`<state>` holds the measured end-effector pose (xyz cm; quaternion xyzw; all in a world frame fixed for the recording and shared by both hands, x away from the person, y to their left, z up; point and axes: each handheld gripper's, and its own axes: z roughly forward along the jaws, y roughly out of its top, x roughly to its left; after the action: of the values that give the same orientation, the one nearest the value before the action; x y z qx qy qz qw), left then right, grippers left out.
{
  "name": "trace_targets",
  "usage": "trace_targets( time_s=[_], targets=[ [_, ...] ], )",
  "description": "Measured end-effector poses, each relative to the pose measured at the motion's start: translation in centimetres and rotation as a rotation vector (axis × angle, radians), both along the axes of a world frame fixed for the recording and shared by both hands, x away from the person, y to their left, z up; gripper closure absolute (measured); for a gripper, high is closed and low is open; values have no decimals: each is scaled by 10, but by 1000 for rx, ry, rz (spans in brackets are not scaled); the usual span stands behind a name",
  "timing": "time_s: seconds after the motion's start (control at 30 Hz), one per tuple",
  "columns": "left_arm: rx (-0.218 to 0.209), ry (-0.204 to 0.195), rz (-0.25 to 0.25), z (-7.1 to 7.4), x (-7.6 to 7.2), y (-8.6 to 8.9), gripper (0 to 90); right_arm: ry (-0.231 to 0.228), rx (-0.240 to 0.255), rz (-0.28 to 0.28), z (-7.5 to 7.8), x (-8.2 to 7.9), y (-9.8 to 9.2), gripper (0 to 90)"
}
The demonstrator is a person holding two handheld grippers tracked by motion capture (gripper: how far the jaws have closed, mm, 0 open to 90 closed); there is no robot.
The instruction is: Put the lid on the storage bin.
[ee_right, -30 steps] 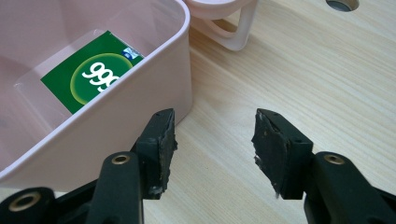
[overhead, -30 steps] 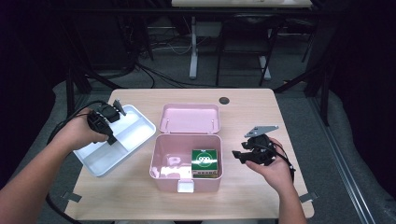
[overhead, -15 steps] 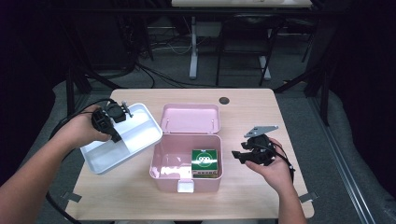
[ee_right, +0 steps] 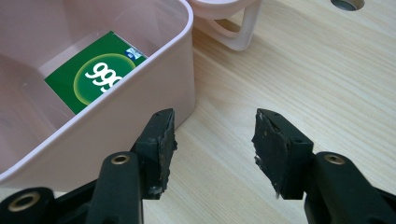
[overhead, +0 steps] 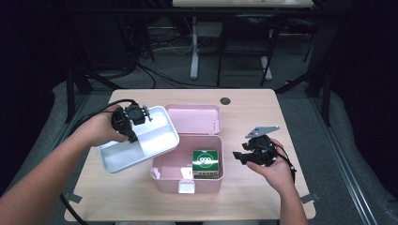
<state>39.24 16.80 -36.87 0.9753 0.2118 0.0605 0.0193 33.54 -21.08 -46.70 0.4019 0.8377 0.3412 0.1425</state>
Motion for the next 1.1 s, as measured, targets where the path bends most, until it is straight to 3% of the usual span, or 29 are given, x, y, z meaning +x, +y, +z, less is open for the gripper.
trace_targets(
  time_s=[0.63, 1.1],
  targets=[
    [-1, -2, -190, -8, -5, -77, 891, -2, 11, 2, 0, 0, -2, 479],
    [-8, 4, -286, -18, -10, -112, 891, -9, 16, -6, 1, -1, -4, 478]
  ],
)
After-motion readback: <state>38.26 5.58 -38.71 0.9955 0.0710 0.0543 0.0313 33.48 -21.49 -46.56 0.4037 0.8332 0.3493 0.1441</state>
